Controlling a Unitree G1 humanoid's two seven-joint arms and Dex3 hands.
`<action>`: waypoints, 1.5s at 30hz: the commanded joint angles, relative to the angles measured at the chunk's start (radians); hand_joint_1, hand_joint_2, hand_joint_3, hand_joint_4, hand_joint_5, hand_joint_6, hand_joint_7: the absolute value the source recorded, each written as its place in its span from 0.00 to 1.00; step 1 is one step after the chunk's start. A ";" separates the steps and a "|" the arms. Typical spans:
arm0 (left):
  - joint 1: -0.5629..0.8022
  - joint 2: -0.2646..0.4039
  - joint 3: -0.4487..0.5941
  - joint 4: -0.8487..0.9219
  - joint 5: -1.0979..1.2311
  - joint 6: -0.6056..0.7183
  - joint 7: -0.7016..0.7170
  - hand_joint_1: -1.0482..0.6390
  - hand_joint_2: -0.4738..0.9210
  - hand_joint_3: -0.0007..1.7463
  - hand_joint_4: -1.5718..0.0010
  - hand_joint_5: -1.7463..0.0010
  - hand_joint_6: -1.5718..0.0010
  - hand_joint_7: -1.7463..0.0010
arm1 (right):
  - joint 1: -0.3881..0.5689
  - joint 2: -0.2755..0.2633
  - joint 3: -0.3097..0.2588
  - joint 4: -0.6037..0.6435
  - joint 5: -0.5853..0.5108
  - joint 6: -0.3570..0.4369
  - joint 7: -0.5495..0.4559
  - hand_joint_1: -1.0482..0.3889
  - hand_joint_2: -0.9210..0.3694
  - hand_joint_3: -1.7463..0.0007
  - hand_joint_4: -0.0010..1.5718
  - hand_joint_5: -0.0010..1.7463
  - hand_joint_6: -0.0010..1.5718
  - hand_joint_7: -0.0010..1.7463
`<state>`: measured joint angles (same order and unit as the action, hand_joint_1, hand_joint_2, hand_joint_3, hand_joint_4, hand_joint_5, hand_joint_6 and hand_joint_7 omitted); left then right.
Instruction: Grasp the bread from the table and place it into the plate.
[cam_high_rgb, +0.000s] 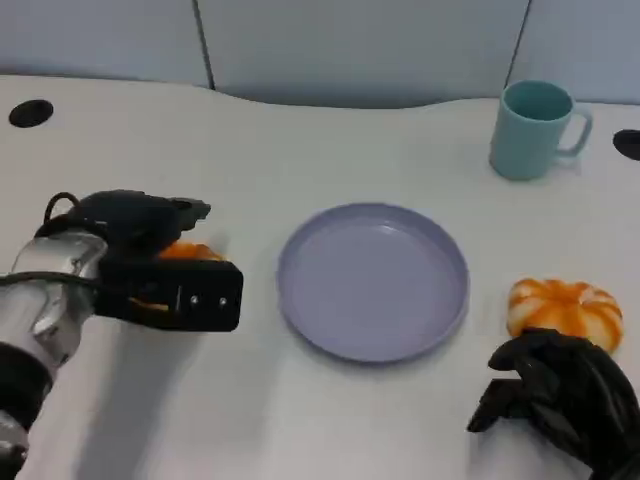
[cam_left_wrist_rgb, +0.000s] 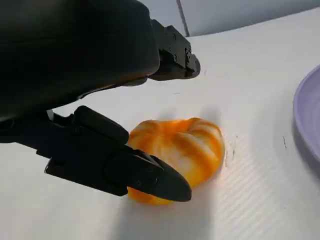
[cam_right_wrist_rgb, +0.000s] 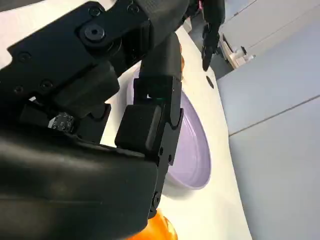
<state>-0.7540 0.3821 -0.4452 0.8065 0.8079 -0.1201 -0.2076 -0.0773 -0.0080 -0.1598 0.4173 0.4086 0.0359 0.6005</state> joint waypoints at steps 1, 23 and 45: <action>-0.088 -0.042 -0.044 0.165 0.004 0.010 0.046 0.24 0.94 0.00 0.92 0.95 0.88 1.00 | 0.012 -0.013 -0.011 -0.006 0.017 -0.001 0.020 0.07 0.17 1.00 0.90 0.38 0.89 0.28; -0.193 -0.156 -0.090 0.522 -0.049 0.062 0.134 0.26 0.93 0.00 0.95 0.99 0.87 1.00 | 0.073 -0.024 -0.018 -0.072 0.034 0.011 0.040 0.06 0.17 1.00 0.92 0.36 0.91 0.25; -0.095 -0.170 -0.038 0.545 -0.125 0.018 0.374 0.45 1.00 0.02 0.64 0.94 0.55 0.97 | 0.100 -0.033 -0.023 -0.106 0.043 0.019 0.041 0.05 0.17 1.00 0.94 0.34 0.92 0.23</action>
<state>-0.8874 0.2074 -0.5024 1.3398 0.7062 -0.0916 0.1303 0.0146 -0.0260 -0.1753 0.3240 0.4433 0.0557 0.6415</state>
